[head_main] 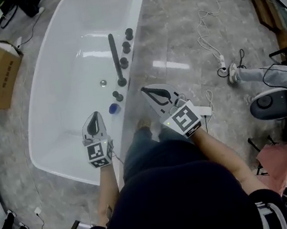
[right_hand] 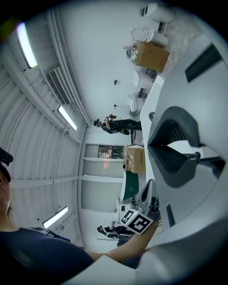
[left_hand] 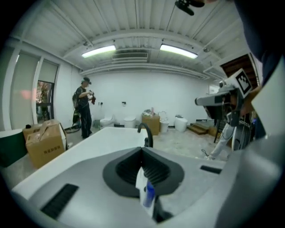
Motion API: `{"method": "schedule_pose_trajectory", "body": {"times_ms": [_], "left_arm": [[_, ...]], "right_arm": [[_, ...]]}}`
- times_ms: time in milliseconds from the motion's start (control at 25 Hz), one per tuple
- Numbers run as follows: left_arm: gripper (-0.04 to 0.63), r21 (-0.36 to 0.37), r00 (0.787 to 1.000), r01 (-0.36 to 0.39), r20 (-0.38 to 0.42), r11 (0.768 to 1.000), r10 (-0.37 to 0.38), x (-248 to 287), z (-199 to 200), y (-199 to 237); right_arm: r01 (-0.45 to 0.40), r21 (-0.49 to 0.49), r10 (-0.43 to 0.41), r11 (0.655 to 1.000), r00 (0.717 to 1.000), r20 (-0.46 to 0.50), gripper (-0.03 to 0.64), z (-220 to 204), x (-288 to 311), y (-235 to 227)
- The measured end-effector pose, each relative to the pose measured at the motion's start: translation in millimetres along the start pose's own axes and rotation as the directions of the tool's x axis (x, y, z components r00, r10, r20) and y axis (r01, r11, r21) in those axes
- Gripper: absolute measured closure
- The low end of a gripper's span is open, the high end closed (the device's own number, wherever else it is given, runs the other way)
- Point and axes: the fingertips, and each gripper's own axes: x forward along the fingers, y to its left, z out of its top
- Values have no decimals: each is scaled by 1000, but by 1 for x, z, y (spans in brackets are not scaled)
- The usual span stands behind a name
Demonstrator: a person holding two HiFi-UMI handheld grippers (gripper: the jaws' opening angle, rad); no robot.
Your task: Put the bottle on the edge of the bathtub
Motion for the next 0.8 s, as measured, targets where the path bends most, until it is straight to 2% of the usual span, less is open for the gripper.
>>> {"method": "schedule_pose_trajectory", "body": {"times_ms": [80, 200, 360, 440, 640, 800], "left_arm": [[594, 59, 996, 32, 81, 998, -37, 2, 40, -15], [594, 135, 978, 77, 183, 988, -101, 1, 92, -44], [594, 149, 946, 160, 259, 976, -195, -3, 144, -100], [594, 178, 925, 212, 280, 961, -256, -1, 164, -129], [594, 247, 822, 351, 381, 903, -423, 4, 230, -216], [594, 281, 771, 406, 405, 870, -491, 12, 264, -264]], "right_arm": [[72, 5, -72, 997, 997, 20, 600, 5, -16, -19], [193, 43, -195, 980, 980, 49, 600, 10, -47, -45], [355, 54, -358, 933, 931, 75, 600, 19, -105, -72], [439, 85, -446, 894, 891, 84, 600, 22, -136, -86], [628, 136, -641, 767, 761, 101, 600, 32, -226, -123], [722, 140, -736, 677, 668, 110, 600, 42, -277, -146]]}}
